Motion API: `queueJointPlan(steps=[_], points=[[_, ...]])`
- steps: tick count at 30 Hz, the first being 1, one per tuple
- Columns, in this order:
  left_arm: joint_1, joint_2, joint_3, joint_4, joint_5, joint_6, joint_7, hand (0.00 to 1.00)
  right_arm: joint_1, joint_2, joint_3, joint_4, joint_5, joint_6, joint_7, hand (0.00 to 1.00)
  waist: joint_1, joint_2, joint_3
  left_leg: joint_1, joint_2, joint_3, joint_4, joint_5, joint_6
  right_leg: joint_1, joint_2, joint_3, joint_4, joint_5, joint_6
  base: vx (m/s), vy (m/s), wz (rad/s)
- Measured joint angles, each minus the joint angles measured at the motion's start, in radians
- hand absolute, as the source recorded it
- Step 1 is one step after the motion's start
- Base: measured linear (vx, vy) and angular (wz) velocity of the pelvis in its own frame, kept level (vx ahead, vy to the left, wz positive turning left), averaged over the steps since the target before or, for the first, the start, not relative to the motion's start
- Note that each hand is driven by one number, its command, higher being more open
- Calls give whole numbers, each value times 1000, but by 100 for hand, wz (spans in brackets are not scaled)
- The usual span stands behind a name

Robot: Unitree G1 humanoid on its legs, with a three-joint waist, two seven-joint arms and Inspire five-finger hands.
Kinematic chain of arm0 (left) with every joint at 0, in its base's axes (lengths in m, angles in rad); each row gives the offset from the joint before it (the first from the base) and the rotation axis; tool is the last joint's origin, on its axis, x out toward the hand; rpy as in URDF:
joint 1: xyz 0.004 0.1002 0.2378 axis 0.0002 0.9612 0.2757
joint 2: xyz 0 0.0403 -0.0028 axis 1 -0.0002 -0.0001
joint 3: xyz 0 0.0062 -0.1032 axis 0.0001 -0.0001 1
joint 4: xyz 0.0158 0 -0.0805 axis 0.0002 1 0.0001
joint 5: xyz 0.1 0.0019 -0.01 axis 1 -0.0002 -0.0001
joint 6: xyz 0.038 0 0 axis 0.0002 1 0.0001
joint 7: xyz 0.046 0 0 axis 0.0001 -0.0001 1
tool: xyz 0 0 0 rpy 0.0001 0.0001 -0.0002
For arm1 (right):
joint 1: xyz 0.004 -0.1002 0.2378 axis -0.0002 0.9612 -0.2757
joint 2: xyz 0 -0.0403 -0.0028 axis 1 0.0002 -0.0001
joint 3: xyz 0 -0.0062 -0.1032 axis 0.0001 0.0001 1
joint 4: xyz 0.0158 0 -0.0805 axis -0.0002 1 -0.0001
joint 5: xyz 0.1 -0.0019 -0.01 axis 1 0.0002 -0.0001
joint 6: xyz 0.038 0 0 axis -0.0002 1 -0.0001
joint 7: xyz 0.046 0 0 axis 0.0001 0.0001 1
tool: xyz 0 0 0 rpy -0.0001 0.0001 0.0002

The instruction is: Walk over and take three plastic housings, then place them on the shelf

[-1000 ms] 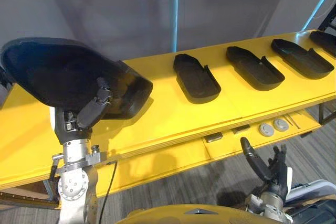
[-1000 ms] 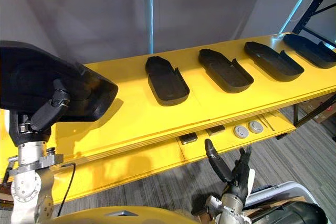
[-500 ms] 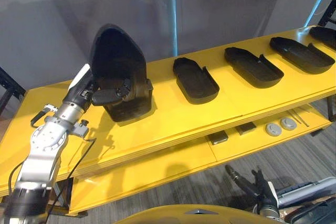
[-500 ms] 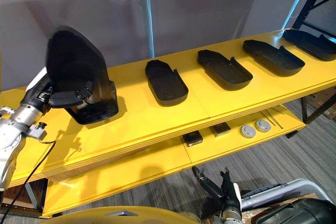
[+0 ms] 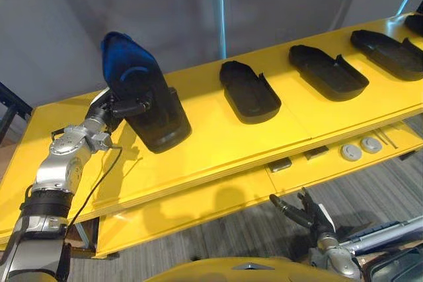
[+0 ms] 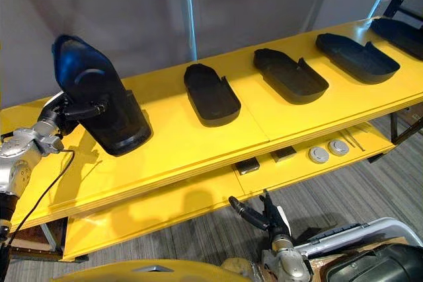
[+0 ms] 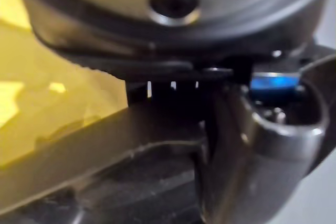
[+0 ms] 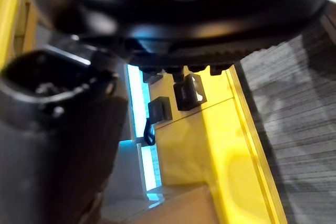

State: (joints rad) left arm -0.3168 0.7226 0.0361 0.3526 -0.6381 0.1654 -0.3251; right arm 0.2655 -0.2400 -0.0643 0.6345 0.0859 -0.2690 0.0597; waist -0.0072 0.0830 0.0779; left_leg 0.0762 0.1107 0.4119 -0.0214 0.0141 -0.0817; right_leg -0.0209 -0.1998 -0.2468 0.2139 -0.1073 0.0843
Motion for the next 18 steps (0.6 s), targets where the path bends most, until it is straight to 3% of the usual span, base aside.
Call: queueJointPlan(steps=[11, 12, 18], points=[[-83, 0, -7, 68, -13, 61, -74, 0, -3, 0, -1, 2, -1, 0, -2, 100, -26, -20, 29, 3, 4, 5, 8, 1, 0, -4, 0, 8, 14, -4, 1, -8, -2, -1], [-89, 0, -7, 71, -12, 62, -73, 100, -3, 0, -1, 2, -1, 0, -2, 100, -27, -20, 33, 3, 4, 6, 9, 0, 0, -4, 0, 9, 14, -3, 2, -35, -8, -4], [-123, 0, -12, 78, 104, 79, -64, 100, 10, 0, -1, 2, 0, 0, 0, 100, -31, -21, 41, 2, 6, 9, 17, -4, -2, -1, 0, 11, 13, -1, 5, -5, -1, 0]])
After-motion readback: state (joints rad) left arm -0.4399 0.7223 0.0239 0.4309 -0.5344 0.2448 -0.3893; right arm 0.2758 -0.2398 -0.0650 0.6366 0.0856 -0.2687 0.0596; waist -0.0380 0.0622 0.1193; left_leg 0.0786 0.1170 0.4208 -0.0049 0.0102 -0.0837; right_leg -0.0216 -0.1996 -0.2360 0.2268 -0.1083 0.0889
